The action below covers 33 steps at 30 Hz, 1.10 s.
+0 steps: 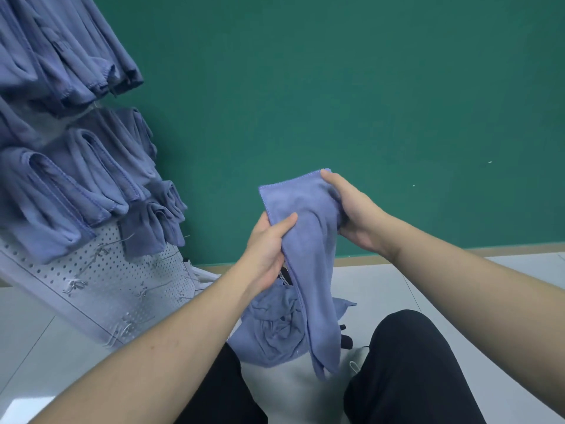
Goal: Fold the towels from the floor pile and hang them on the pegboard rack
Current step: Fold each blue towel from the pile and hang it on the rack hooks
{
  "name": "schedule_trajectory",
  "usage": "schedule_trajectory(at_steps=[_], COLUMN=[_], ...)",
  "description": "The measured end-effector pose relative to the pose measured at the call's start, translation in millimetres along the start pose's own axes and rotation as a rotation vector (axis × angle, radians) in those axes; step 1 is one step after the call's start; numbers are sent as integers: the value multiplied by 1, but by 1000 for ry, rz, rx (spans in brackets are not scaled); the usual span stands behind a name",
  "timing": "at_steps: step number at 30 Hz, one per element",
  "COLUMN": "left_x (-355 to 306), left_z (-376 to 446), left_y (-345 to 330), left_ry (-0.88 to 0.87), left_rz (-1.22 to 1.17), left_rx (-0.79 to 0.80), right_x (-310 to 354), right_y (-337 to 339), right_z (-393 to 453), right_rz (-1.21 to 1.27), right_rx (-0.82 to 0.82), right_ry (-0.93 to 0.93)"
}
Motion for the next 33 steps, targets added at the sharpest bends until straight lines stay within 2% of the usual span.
schedule_trajectory(at_steps=[7, 11, 15, 18, 26, 30, 33], left_x=[-16, -21, -22, -20, 14, 25, 27], left_z=[-2, -2, -3, -5, -29, -30, -31], left_y=[2, 15, 30, 28, -5, -15, -16], left_ry=[66, 68, 41, 33, -56, 32, 44], left_rz=[-104, -107, 0, -35, 43, -36, 54], left_rx=[-47, -150, -242, -190, 36, 78, 53], right_x=[-22, -20, -12, -5, -11, -11, -9], right_y=[4, 7, 7, 2, 0, -3, 1], right_z=[-16, -26, -30, -29, -22, -24, -25], right_rz=[-159, -290, -333, -247, 194, 219, 164], right_rx=[96, 53, -75, -156, -229, -196, -203], right_ry=[33, 124, 231, 293, 34, -64, -66])
Point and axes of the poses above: each hand's wrist, its own z-axis towards the middle knuckle, its own y-axis out of the back of the hand, x = y × z, the point moved 8 cm from there along z, towards the middle knuckle, and after that the axes turned 6 degrees about z, right-handed, at the moved point
